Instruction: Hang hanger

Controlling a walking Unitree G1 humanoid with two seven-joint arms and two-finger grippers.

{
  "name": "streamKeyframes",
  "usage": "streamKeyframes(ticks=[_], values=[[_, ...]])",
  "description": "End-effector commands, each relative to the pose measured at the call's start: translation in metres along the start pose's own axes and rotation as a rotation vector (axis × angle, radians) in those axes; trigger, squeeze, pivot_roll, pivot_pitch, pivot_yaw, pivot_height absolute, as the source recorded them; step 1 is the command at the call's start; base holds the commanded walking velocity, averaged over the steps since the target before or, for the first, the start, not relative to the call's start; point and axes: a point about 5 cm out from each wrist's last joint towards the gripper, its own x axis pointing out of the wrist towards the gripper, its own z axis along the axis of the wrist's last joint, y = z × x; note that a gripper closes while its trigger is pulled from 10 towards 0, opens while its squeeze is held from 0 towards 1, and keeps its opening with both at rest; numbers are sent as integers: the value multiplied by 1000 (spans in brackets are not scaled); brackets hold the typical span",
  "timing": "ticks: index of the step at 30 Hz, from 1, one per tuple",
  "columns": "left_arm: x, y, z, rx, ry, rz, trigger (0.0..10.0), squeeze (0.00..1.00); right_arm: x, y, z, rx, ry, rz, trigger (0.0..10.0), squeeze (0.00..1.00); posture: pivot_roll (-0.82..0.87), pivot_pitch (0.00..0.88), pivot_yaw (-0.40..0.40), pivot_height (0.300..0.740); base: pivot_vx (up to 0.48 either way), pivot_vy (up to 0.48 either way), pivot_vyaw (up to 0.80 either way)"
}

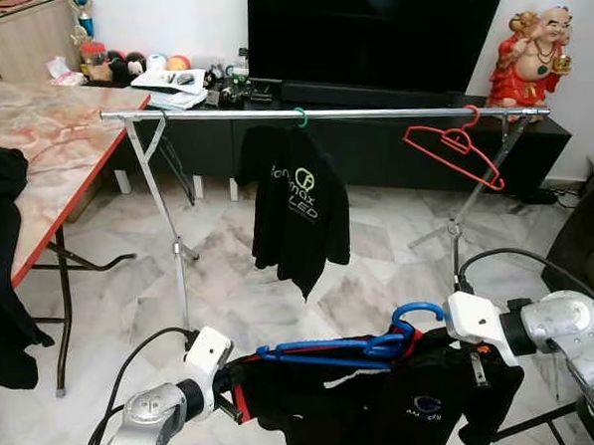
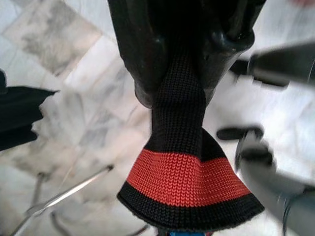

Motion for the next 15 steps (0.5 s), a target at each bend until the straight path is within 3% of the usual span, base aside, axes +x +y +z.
streamKeyframes(ticks=[1, 3, 7, 15], values=[[-10, 11, -9, -16, 45, 54, 0, 0, -19, 1, -14, 28, 74, -24, 0, 0, 15, 0, -89, 740, 0, 0, 0], [-10, 11, -9, -14, 48, 54, 0, 0, -20, 1, -16, 31, 98, -26, 0, 0, 13, 0, -88, 740, 0, 0, 0], [-9, 10, -10, -12, 53, 53, 0, 0, -20, 6, -32, 12, 267, -13, 0, 0, 13, 0, -87, 740, 0, 0, 0], [-11, 12, -3, 21, 48, 18, 0, 0, -12, -3, -39, -32, 373, -129, 0, 0, 19, 0, -86, 740, 0, 0, 0]])
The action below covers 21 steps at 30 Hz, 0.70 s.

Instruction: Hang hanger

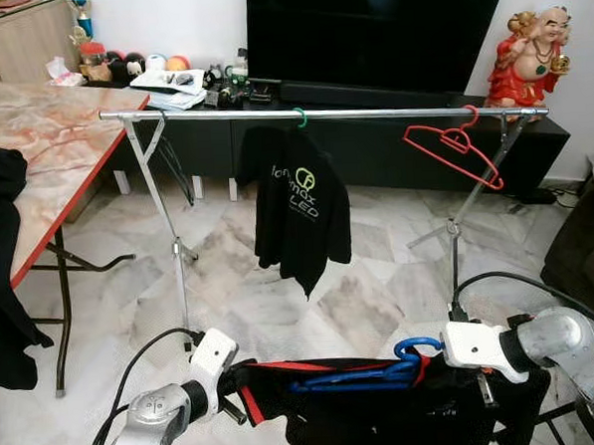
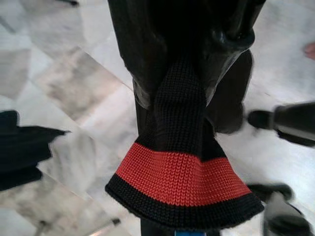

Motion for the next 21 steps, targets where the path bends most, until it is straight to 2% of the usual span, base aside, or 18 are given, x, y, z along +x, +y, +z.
streamKeyframes(ticks=[1, 6, 11, 12, 15, 21], values=[[-15, 17, -3, 2, 35, 51, 0, 0, -15, -4, -20, 32, 127, -55, 0, 0, 20, 0, -84, 740, 0, 0, 0], [-15, 14, 9, 38, 14, -28, 0, 0, -5, -8, -10, 11, 98, -89, 0, 0, 25, 0, -83, 740, 0, 0, 0], [-13, 8, 37, 98, -49, -139, 0, 0, 17, -3, 6, -2, 33, -53, 0, 0, 36, 0, -81, 740, 0, 0, 0], [-12, 5, 46, 112, -78, -164, 0, 0, 22, -1, 13, 11, -14, -32, 0, 0, 38, 0, -79, 740, 0, 0, 0], [-11, 3, 55, 128, -101, -179, 0, 0, 28, 0, 21, 9, -57, -13, 0, 0, 40, 0, -78, 740, 0, 0, 0], [-12, -7, 69, 168, -110, -267, 0, 0, 39, -11, 31, -10, -26, -110, 0, 0, 42, 0, -76, 740, 0, 0, 0]])
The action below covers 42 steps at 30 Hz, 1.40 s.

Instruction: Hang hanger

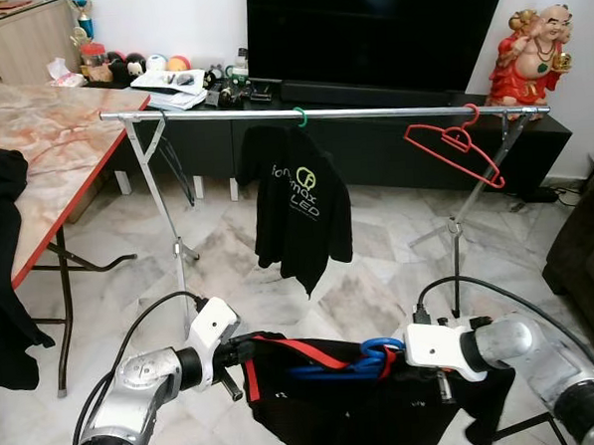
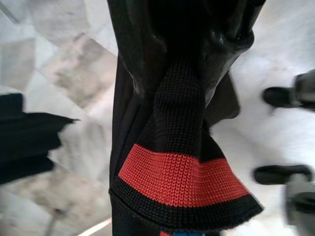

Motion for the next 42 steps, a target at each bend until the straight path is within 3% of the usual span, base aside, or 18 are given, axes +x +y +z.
streamKeyframes(ticks=[1, 6, 14, 21, 22, 23, 24, 26, 29, 30, 31, 32, 33, 38, 39, 40, 41, 42], values=[[0, -4, 5, 6, -10, -41, 0, 0, -3, -10, 4, -9, 9, -54, 0, 0, 45, 0, -73, 740, 0, 0, 0], [0, -18, 14, 17, -21, -117, 0, 0, 12, -16, 27, 46, -89, -140, 0, 0, 48, 0, -63, 740, 0, 0, 0], [10, -30, 32, 45, -50, -190, 0, 0, 48, 12, 62, 34, -216, -10, 0, 0, 52, 0, -52, 740, 0, 0, 0], [13, -46, 31, 41, -24, -287, 0, 0, 58, -4, 69, 119, -172, -213, 0, 0, 55, 0, -43, 740, 0, 0, 0], [13, -51, 26, 46, 6, -323, 0, 341, 56, -12, 71, 175, -182, -275, 0, 0, 53, 0, -42, 740, 0, 0, 0], [13, -51, 26, 46, 6, -323, 0, 341, 56, -12, 71, 175, -182, -275, 0, 0, 53, 0, -42, 740, 0, 0, 0], [12, -55, 23, 50, 25, -345, 0, 957, 54, -16, 71, 204, -185, -315, 0, 0, 55, 0, -43, 740, 0, 0, 0], [13, -61, 22, 49, 31, -372, 0, 1000, 53, -21, 72, 241, -197, -354, 0, 0, 58, 0, -45, 740, 0, 0, 0], [19, -71, 23, 49, 37, -418, 1216, 1000, 52, -23, 79, 292, -266, -365, 0, 0, 59, 0, -49, 740, 0, 0, 0], [23, -73, 21, 72, 61, -421, 3529, 1000, 53, -23, 83, 301, -291, -351, 0, 0, 55, 0, -49, 740, 0, 0, 0], [24, -74, 20, 80, 70, -418, 8392, 0, 54, -23, 84, 300, -293, -348, 0, 0, 54, 0, -48, 740, 0, 0, 0], [24, -74, 20, 80, 70, -418, 8392, 0, 54, -23, 84, 300, -293, -348, 0, 0, 54, 0, -48, 740, 0, 0, 0], [25, -74, 20, 106, 80, -409, 10000, 0, 54, -24, 86, 308, -309, -348, 0, 0, 49, 0, -47, 740, 0, 0, 0], [25, -72, 21, 112, 86, -401, 10000, 0, 52, -25, 86, 307, -322, -348, 0, 0, 51, 0, -49, 740, 0, 0, 0], [22, -70, 21, 111, 88, -400, 10000, 122, 52, -24, 83, 305, -311, -348, 0, 0, 53, 0, -49, 740, 0, 0, 0], [22, -69, 21, 113, 87, -390, 10000, 631, 52, -23, 81, 305, -301, -344, 0, 0, 54, 0, -50, 740, 0, 0, 0], [22, -69, 21, 113, 87, -390, 10000, 631, 52, -23, 81, 305, -301, -344, 0, 0, 54, 0, -50, 740, 0, 0, 0], [22, -68, 21, 109, 88, -385, 10000, 1000, 52, -22, 80, 297, -295, -337, 0, 0, 55, 0, -50, 740, 0, 0, 0]])
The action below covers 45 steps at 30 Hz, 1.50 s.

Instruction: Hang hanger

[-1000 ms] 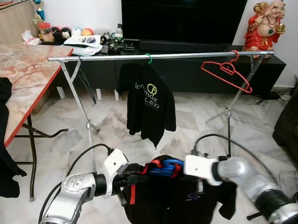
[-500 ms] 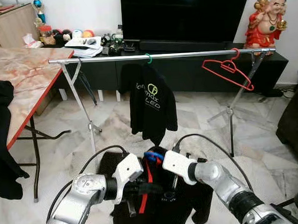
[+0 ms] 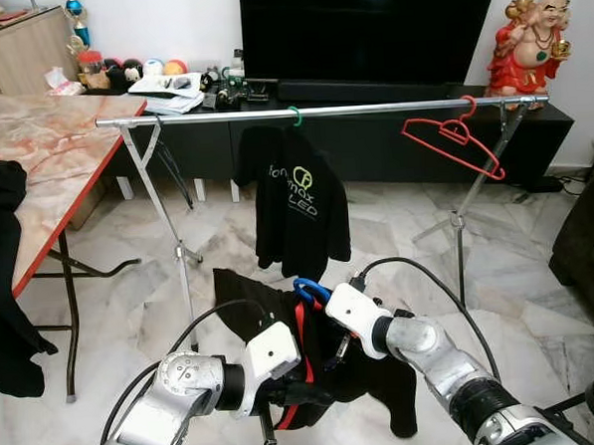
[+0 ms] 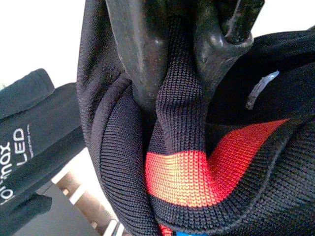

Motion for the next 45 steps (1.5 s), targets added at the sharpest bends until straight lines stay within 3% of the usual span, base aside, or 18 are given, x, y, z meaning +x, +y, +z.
streamKeyframes(ticks=[1, 11, 17, 20, 22, 27, 32, 37, 38, 43, 45], values=[[5, -4, 2, 12, 3, -37, 10000, 1000, -2, -14, 15, -20, -54, -36, 0, 0, 55, 0, -50, 740, 0, 0, 0], [5, 5, 1, 24, 25, 46, 10000, 1000, -2, -13, 10, -67, -4, -29, 0, 0, 58, 0, -56, 740, 0, 0, 0], [-9, 10, 1, 29, 48, 75, 10000, 1000, -3, -15, 7, -102, 24, -30, 0, 0, 63, 0, -59, 740, 0, 0, 0], [-17, 11, -3, 47, 96, 85, 10000, 1000, -4, -16, 6, -129, 44, -26, 0, 0, 66, 0, -60, 740, 0, 0, 0], [-26, 18, -12, 79, 191, 147, 10000, 1000, -4, -16, 4, -142, 66, -35, 0, 0, 72, 0, -63, 740, 0, 0, 0], [-30, 20, -11, 77, 186, 172, 10000, 1000, -3, -17, 3, -142, 84, -49, 0, 0, 75, 0, -65, 740, 0, 0, 0], [-23, 17, -10, 98, 205, 158, 10000, 1000, -2, -17, 2, -139, 99, -67, 0, 0, 75, 0, -65, 740, 0, 0, 0], [-18, 9, 2, 58, 86, 106, 10000, 969, -1, -16, 5, -140, 66, -55, 0, 0, 77, 0, -66, 740, 0, 0, 0], [-24, 6, 10, 45, 20, 83, 10000, 0, -1, -15, 6, -161, 56, -30, 0, 0, 80, 0, -66, 740, 0, 0, 0], [-31, 8, 12, 49, 6, 103, 10000, 0, -3, -15, 5, -196, 58, 1, 0, 0, 82, 0, -66, 740, 0, 0, 0], [-41, 15, 10, 56, 24, 151, 10000, 0, -5, -11, 4, -249, 52, 84, 0, 0, 85, 0, -70, 740, 0, 0, 0]])
